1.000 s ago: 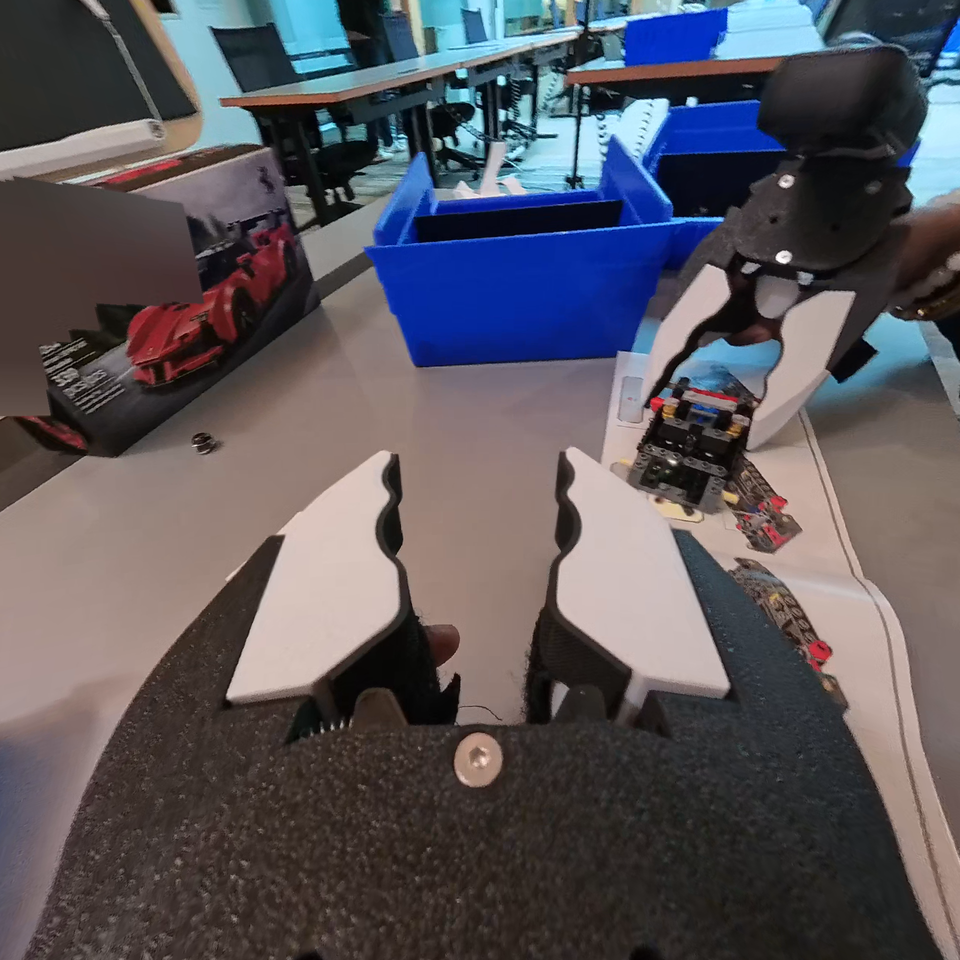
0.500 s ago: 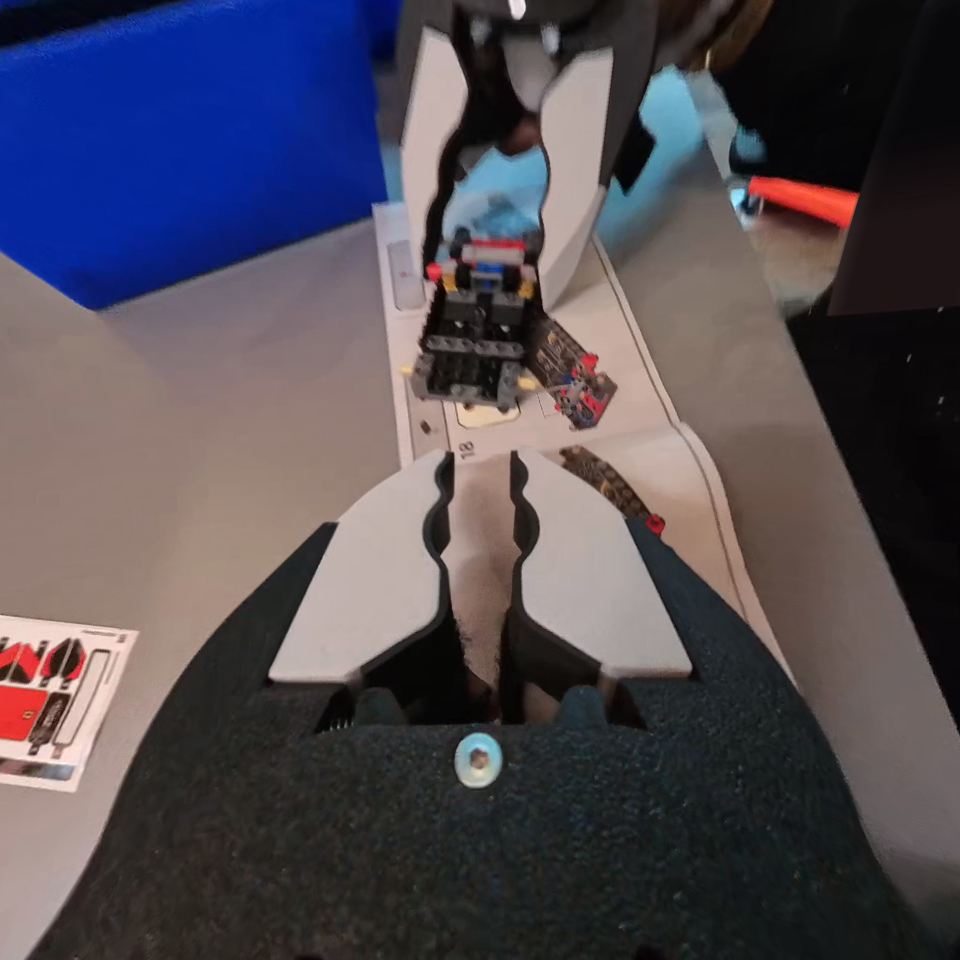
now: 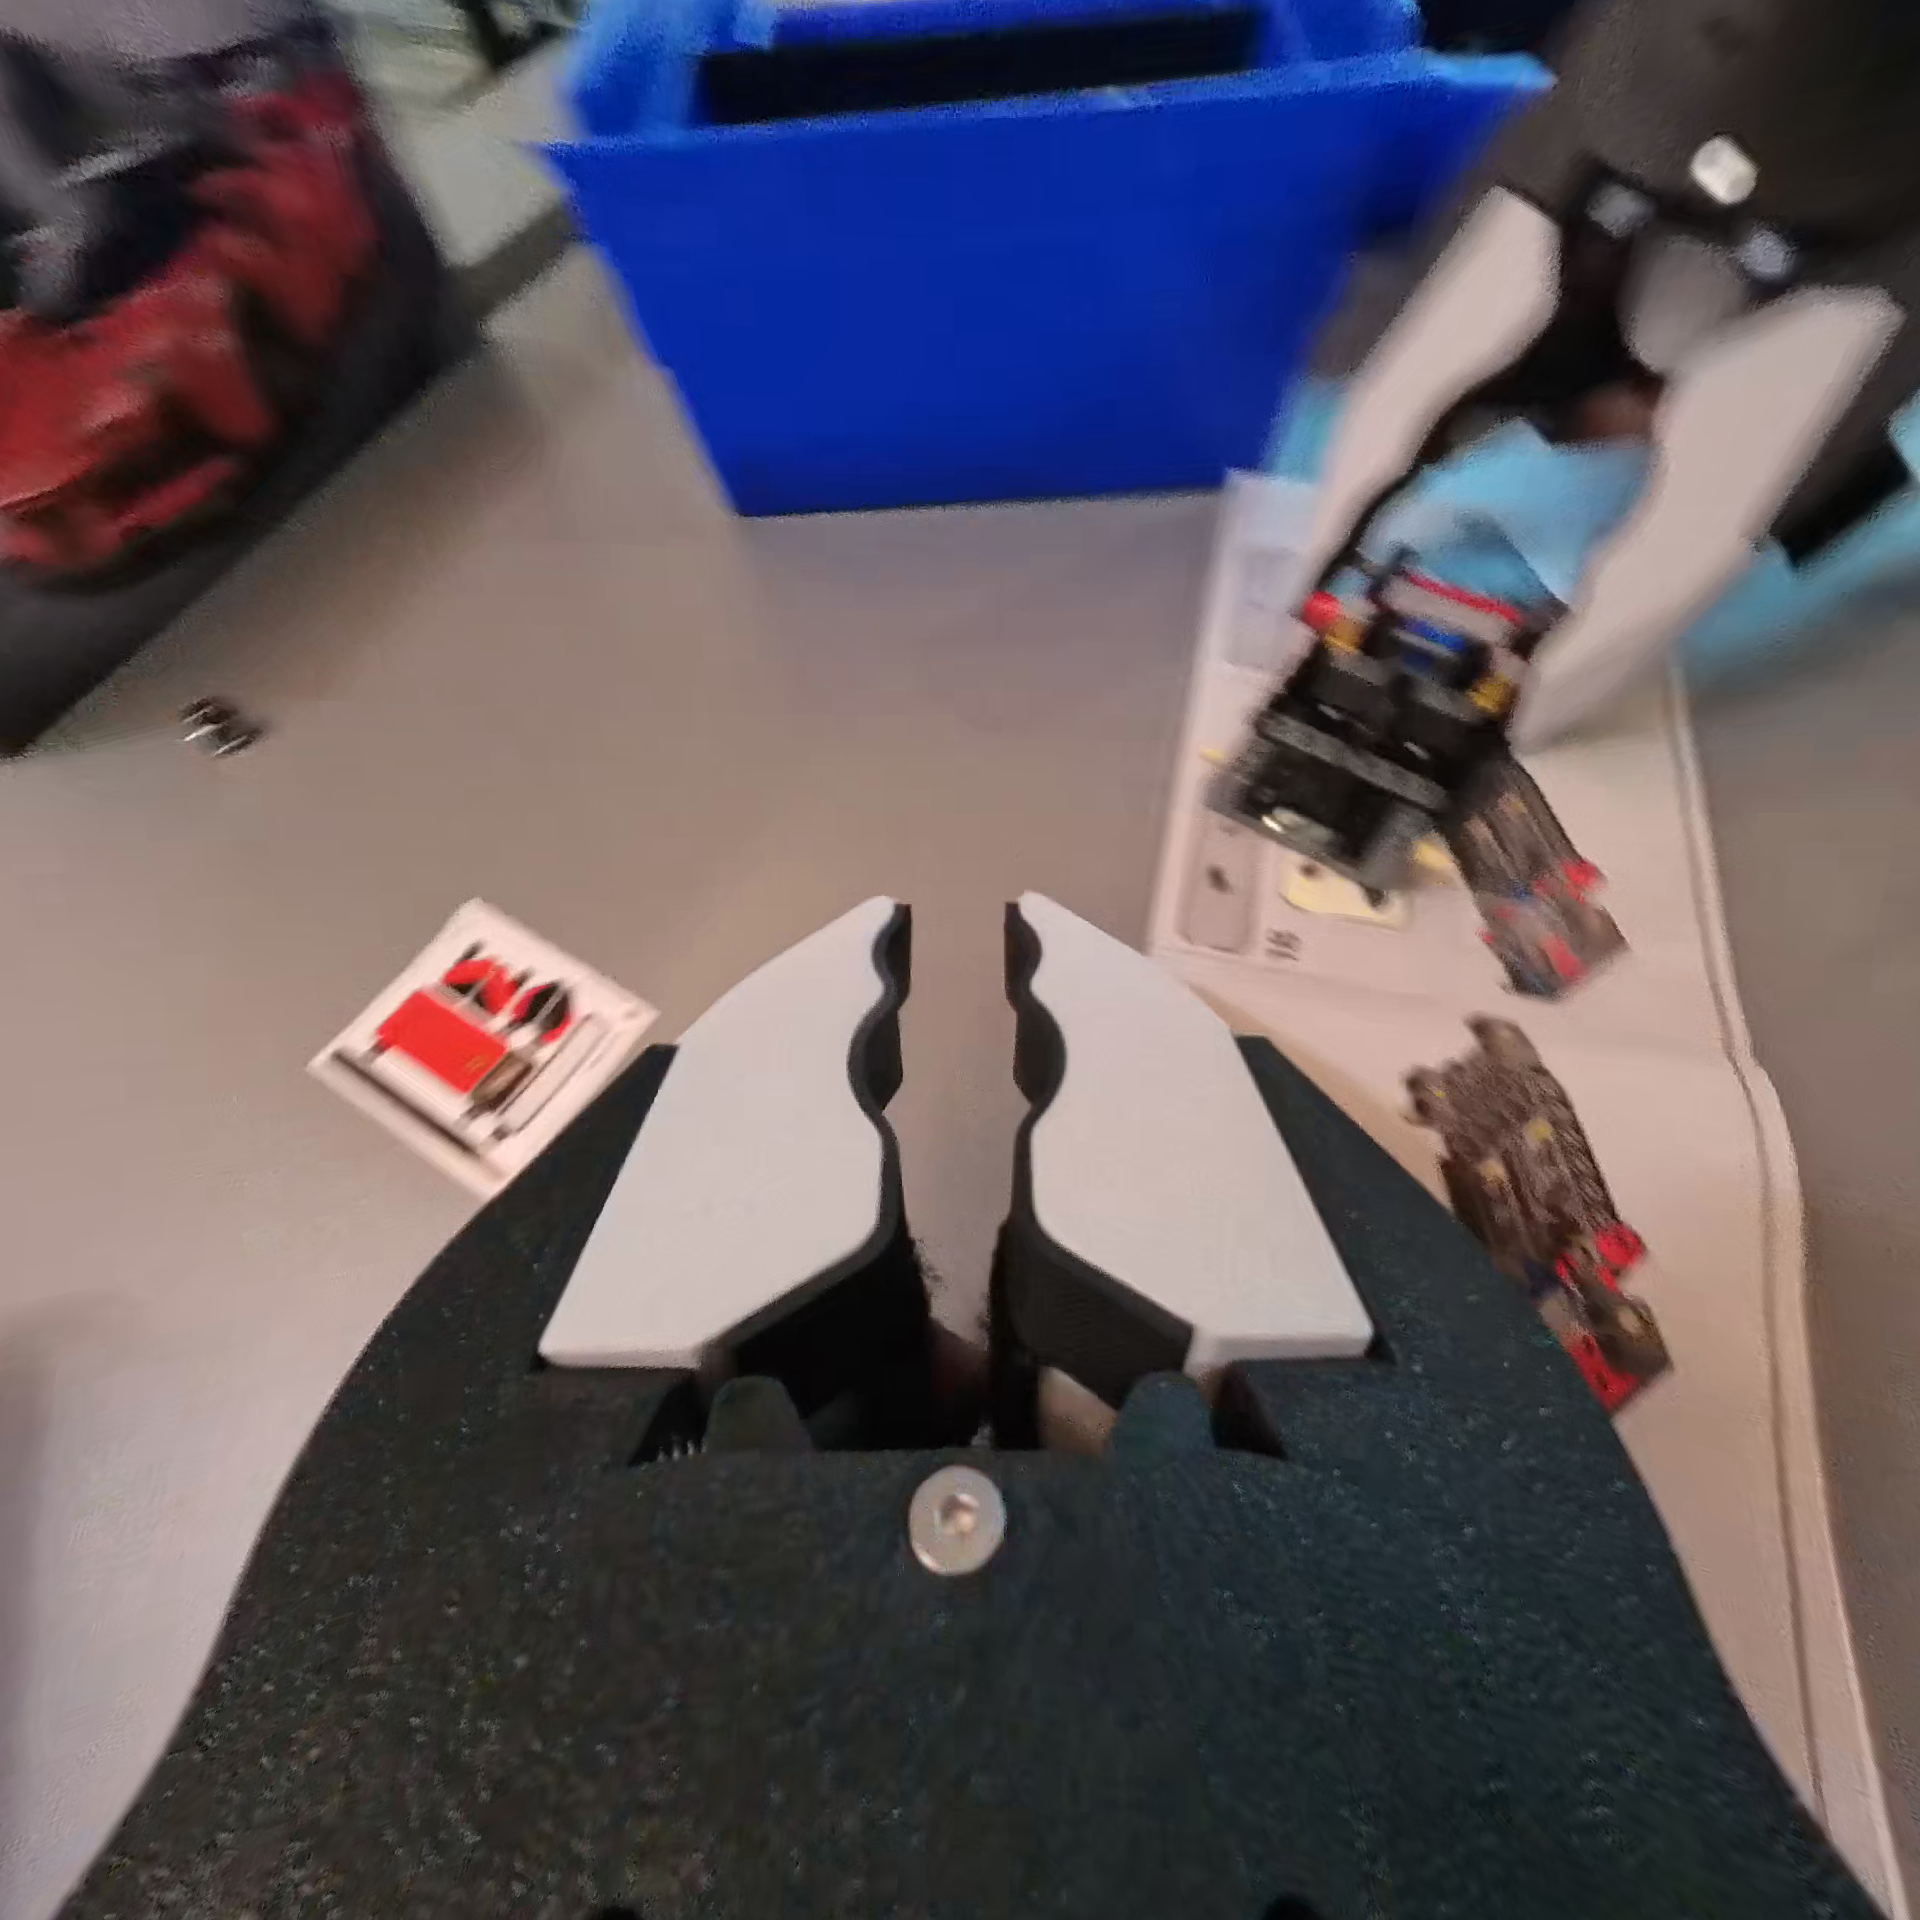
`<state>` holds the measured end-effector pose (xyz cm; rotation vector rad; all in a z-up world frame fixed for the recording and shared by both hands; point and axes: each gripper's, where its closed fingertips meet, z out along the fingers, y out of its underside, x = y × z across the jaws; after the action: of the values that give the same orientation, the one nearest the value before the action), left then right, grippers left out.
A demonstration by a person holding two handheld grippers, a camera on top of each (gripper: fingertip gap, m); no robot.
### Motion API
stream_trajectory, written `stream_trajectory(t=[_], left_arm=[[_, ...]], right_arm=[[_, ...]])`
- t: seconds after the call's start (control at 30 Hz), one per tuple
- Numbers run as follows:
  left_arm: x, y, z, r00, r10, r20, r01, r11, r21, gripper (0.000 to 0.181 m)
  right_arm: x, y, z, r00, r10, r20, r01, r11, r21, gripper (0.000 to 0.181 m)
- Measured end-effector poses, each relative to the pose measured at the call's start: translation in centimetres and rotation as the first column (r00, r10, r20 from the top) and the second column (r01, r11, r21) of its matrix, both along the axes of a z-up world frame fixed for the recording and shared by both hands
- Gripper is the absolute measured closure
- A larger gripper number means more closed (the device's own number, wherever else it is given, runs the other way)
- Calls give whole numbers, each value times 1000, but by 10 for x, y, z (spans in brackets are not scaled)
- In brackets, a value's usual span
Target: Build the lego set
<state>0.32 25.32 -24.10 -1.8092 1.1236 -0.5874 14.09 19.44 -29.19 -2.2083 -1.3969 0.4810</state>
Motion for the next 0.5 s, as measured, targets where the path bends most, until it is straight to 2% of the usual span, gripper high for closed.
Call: stream_trajectory(t=[0.07,0.3,0.43,0.5], left_arm=[[-14,13,5,994,98,41,-98,995,4,165],[-21,20,25,975,149,167,-154,988,20,156],[-38,33,26,959,251,130,-264,960,92,157],[-37,32,23,966,239,101,-249,962,107,157]], right_arm=[[3,0,0,1000,-8,12,8,1000,-4,115],[8,1,0,998,-50,47,51,999,-14,115],[17,4,-1,991,-109,73,112,993,-28,116],[18,5,-1,991,-111,73,113,993,-28,115]])
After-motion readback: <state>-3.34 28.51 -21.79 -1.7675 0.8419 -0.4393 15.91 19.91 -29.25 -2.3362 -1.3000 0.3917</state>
